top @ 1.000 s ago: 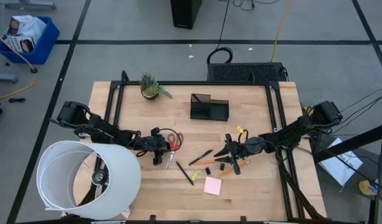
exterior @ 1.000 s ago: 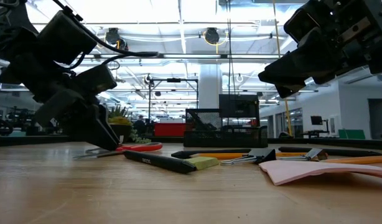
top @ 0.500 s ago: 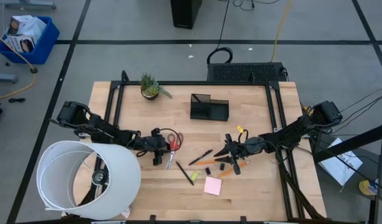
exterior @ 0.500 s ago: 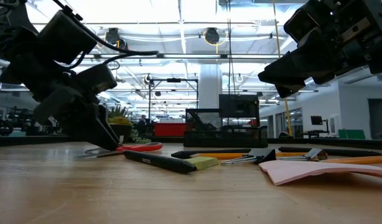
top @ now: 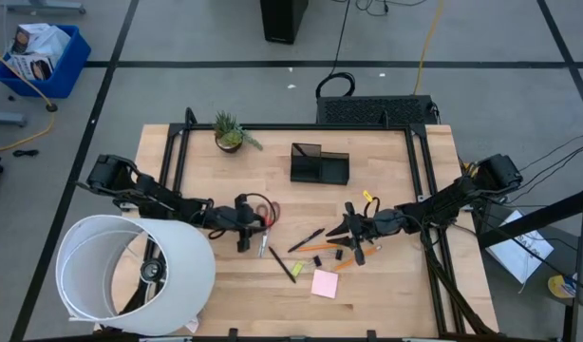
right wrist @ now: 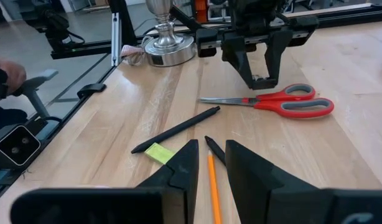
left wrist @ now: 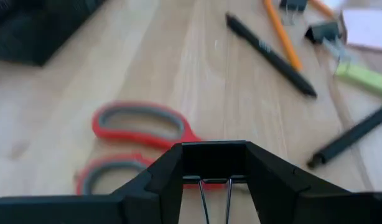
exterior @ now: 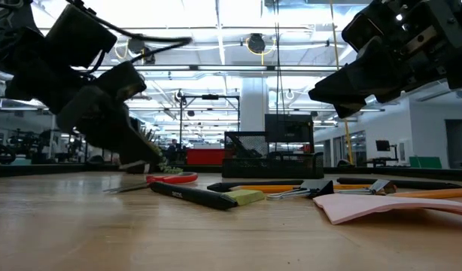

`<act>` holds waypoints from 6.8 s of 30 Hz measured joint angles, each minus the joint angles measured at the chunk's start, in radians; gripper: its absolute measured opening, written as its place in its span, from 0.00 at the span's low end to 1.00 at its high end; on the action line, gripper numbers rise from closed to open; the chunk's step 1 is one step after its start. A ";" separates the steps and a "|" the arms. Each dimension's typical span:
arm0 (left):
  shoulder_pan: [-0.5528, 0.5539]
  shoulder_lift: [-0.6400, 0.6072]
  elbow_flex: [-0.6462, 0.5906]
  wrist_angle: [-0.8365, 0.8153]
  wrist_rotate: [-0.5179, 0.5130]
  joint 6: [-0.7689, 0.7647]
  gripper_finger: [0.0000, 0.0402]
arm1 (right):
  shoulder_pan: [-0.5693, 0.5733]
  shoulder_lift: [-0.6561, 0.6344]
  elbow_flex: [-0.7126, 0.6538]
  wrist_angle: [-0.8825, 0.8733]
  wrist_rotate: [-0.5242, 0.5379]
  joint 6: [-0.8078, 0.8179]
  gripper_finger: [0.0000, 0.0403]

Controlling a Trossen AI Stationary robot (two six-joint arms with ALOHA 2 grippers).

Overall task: Pick and place office supplies into organizer
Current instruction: Put the binder clip into the desk organizer, then put the orange scissors into the desk organizer

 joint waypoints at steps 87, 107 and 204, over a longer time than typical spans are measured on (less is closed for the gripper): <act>0.525 0.375 0.698 -0.323 0.306 0.282 0.37 | 0.000 0.000 0.000 0.001 0.078 -0.002 0.18; 0.420 0.157 0.576 -0.623 0.492 0.237 0.23 | 0.000 0.000 0.001 -0.060 0.077 0.077 0.18; 0.403 -0.578 -0.321 0.175 0.705 -0.039 0.23 | -0.270 0.742 1.185 -1.154 0.200 0.336 0.18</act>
